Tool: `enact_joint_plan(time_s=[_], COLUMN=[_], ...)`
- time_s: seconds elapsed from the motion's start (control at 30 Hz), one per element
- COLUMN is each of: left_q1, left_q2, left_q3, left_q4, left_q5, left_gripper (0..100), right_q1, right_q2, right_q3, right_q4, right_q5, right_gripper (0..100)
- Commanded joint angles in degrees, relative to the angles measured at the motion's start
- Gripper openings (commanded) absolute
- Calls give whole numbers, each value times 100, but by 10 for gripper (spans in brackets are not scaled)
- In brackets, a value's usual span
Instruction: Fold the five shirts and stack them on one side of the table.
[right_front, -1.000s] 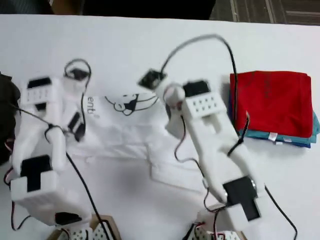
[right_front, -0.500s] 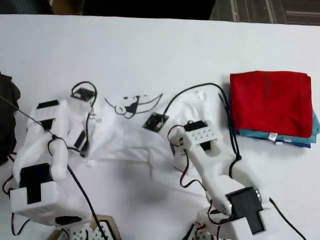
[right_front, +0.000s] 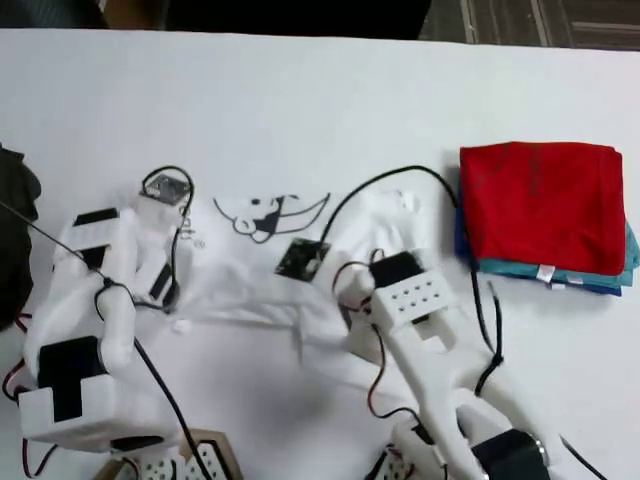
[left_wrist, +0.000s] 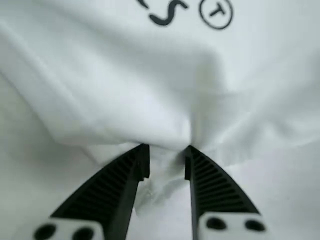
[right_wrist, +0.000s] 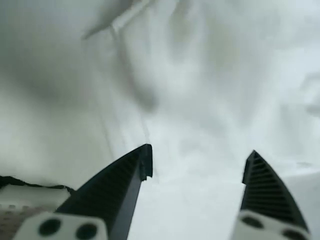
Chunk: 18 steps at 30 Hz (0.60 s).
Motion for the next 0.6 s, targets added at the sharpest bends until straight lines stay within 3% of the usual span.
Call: enact_joint_plan(time_s=[0.0,0.13,0.43,0.57], left_q1=[18,18,18,18], left_q2=[-26,-26,-26,-26], left_q3=[22,22,40,40], left_q4=[-237,-237,-237,-237], left_q5=[9,9,9,9], left_gripper=[142,142,142,142], right_q1=[-532,-769,-356,-136], right_q2=[145,822,1991,1815], right_q3=[-158,-185,-193,-193], right_q4=[-356,-840,-1613,-1613], right_q5=[-360,-448,-440,-475], right_gripper=[349,380,374,202])
